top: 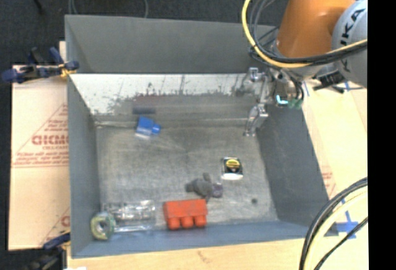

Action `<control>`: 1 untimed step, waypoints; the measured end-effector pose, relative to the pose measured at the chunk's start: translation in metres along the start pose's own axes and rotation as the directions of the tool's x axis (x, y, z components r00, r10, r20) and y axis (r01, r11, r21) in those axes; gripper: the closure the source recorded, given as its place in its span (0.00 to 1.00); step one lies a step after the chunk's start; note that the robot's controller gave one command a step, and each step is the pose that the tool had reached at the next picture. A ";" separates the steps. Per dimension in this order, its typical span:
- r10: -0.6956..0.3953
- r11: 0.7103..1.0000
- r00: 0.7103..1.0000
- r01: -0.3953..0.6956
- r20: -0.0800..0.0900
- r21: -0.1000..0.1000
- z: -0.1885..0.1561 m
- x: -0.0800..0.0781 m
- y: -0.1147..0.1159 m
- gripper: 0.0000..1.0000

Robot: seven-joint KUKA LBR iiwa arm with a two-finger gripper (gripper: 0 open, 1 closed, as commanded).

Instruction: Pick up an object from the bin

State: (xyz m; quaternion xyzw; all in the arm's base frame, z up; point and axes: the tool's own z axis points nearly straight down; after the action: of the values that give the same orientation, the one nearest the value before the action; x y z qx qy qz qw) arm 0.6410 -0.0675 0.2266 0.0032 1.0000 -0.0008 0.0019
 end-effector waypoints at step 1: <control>-0.321 0.947 0.947 0.321 -0.005 -0.003 0.094 0.083 0.005 0.00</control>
Offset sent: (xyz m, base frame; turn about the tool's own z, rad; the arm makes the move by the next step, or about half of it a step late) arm -0.0819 0.0059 -0.0935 -0.3285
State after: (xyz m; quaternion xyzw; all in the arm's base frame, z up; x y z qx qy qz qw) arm 0.5585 -0.0625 0.1319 -0.1596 0.9872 -0.0001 -0.0011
